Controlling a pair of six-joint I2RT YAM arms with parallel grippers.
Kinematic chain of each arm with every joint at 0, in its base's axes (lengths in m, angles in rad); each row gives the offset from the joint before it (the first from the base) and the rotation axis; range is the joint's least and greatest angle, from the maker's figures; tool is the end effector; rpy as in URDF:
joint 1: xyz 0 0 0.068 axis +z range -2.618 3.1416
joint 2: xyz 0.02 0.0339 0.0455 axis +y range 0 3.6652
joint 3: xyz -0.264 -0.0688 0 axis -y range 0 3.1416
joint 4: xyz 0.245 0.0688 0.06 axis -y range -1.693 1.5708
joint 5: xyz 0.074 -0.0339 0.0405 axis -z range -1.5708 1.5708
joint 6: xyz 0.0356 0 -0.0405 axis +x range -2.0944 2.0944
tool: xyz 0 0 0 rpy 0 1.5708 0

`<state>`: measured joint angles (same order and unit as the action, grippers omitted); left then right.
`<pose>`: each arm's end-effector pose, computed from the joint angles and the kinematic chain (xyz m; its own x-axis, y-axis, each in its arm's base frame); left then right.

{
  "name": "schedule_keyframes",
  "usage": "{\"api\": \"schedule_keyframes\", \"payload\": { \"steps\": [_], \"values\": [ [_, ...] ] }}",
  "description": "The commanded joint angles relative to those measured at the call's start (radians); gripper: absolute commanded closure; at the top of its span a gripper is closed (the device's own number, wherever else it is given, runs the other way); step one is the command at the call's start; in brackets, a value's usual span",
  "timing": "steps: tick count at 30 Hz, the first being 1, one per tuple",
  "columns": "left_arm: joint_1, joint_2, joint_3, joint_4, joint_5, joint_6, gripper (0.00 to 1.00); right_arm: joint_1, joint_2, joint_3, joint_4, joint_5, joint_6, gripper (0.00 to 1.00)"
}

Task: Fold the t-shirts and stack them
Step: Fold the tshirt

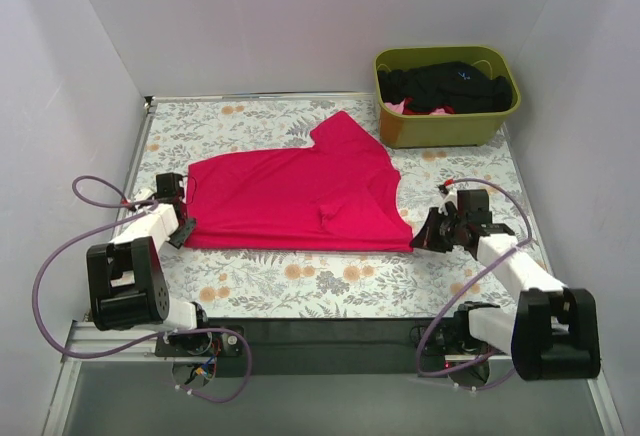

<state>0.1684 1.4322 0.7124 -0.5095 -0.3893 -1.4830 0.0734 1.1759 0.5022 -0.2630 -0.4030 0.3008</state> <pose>0.2374 0.0541 0.1578 0.1978 -0.9012 -0.3856 -0.9499 -0.0792 -0.3022 0.2090 0.0294 0.1652 -0.8560 0.2103 -0.4722 -0.0477 0.8774 0.4773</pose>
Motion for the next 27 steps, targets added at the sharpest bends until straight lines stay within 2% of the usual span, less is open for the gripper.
{"api": "schedule_keyframes", "payload": {
  "steps": [1, 2, 3, 6, 7, 8, 11, 13, 15, 16, 17, 20, 24, 27],
  "values": [
    [0.013, -0.029, -0.048, -0.142, -0.043, -0.037, 0.68, -0.017, -0.116, -0.051, -0.113, 0.072, 0.026, 0.95],
    [0.013, -0.032, -0.05, -0.147, -0.028, -0.04, 0.65, -0.014, -0.148, -0.059, -0.114, 0.072, 0.021, 0.92],
    [0.013, -0.036, -0.048, -0.158, -0.022, -0.04, 0.56, -0.015, -0.157, -0.051, -0.12, 0.072, 0.014, 0.84],
    [0.013, -0.093, -0.042, -0.172, -0.006, -0.031, 0.4, 0.015, -0.177, 0.025, -0.136, 0.082, -0.043, 0.72],
    [0.013, -0.113, -0.038, -0.173, -0.003, -0.026, 0.3, 0.037, -0.18, 0.057, -0.139, 0.098, -0.058, 0.71],
    [0.013, -0.136, -0.03, -0.173, 0.006, -0.023, 0.24, 0.096, -0.176, 0.088, -0.139, 0.143, -0.075, 0.7],
    [0.008, -0.242, 0.001, -0.173, 0.036, 0.027, 0.13, 0.247, -0.112, 0.26, -0.122, 0.193, -0.172, 0.69],
    [-0.013, -0.268, 0.022, -0.178, 0.09, 0.046, 0.12, 0.337, -0.026, 0.314, -0.078, 0.156, -0.241, 0.69],
    [-0.084, -0.302, 0.03, -0.191, 0.13, 0.032, 0.12, 0.411, 0.085, 0.412, -0.067, 0.148, -0.296, 0.69],
    [-0.231, -0.324, 0.027, -0.198, 0.142, 0.005, 0.12, 0.458, 0.194, 0.505, -0.062, 0.179, -0.339, 0.69],
    [-0.286, -0.325, 0.024, -0.204, 0.147, -0.012, 0.12, 0.497, 0.232, 0.539, -0.053, 0.179, -0.35, 0.68],
    [-0.565, -0.268, 0.021, -0.195, 0.197, -0.101, 0.16, 0.563, 0.413, 0.678, -0.018, 0.179, -0.376, 0.66],
    [-0.778, -0.171, 0.036, -0.121, 0.19, -0.137, 0.25, 0.618, 0.562, 0.781, 0.007, 0.152, -0.388, 0.61],
    [-0.855, -0.073, 0.044, -0.083, 0.204, -0.145, 0.35, 0.644, 0.657, 0.818, 0.01, 0.144, -0.385, 0.61]
  ]
}}
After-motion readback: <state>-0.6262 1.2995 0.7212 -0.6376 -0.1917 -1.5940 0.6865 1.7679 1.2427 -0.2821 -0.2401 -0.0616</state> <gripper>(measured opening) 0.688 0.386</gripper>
